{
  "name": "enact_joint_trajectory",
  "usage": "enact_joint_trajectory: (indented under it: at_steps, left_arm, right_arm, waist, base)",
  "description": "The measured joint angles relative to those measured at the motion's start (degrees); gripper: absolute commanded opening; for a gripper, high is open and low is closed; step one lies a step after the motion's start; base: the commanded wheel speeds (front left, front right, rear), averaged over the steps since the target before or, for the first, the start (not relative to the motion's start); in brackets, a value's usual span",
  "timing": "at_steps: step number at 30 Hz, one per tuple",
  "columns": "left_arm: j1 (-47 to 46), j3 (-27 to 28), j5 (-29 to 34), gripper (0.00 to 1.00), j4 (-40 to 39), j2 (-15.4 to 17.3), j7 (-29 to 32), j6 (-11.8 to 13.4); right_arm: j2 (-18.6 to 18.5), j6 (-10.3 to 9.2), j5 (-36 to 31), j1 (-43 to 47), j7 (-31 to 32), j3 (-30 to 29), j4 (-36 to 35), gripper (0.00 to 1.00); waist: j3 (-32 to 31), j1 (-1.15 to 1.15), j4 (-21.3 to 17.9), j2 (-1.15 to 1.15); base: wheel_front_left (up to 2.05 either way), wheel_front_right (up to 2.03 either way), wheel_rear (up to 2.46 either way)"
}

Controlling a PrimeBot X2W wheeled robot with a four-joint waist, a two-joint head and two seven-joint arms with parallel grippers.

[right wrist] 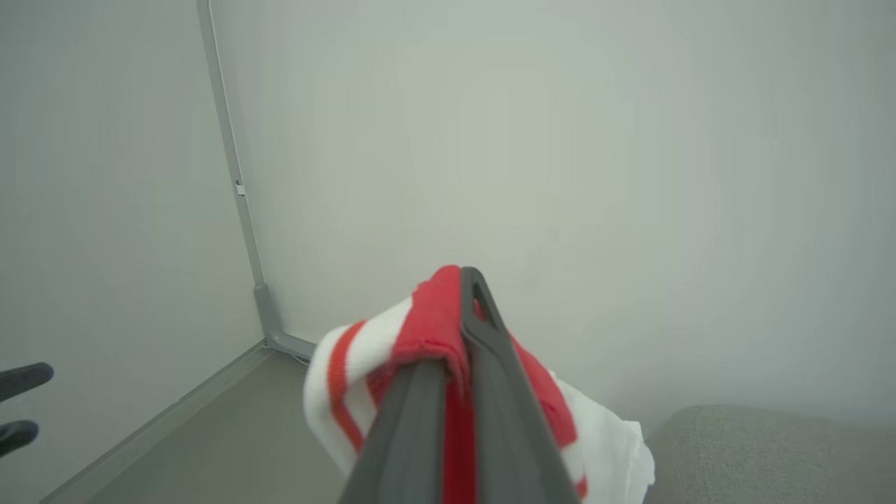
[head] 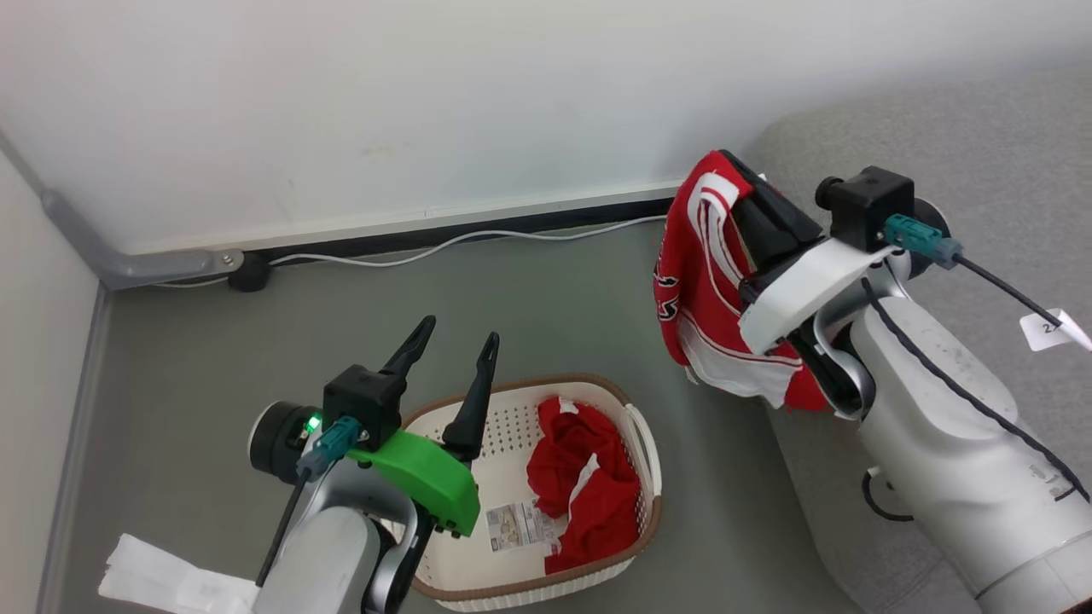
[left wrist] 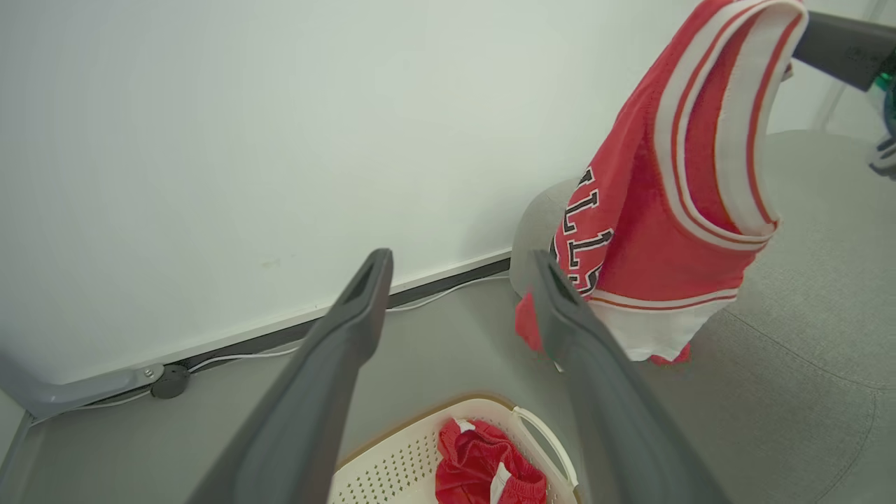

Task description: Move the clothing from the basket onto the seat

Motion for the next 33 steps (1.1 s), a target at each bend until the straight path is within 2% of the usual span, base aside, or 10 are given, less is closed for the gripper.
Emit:
enact_joint_trajectory:
  at_steps: [7,25,33]
  left_arm:
    - [1.3,-0.2,0.0,1.0,-0.2,0.2,-0.6,0.0]
    - [3.6,-2.2,0.0,1.0,-1.5,0.5,-1.8,-0.5]
    - [4.2,-3.4,0.5,1.0,-1.9,0.5,-1.8,-0.5]
  right_arm:
    - [-2.0,-0.1,-0.9,-0.7,0.0,-0.8,-2.5,0.0]
    - [-5.9,-0.18,-1.4,-1.0,0.0,-1.5,-7.5,0.0]
    - [-8.3,-0.24,-1.4,-0.9,0.3,-2.8,-9.2,0.0]
  waist:
    - [0.0,0.0,-3.2,0.0]
    - [0.6,0.0,-14.4,0.0]
    - [1.4,0.0,-17.8,0.0]
  base:
    - [0.0,0.0,0.0]
    - [0.0,0.0,0.0]
    - [0.0,0.0,0.0]
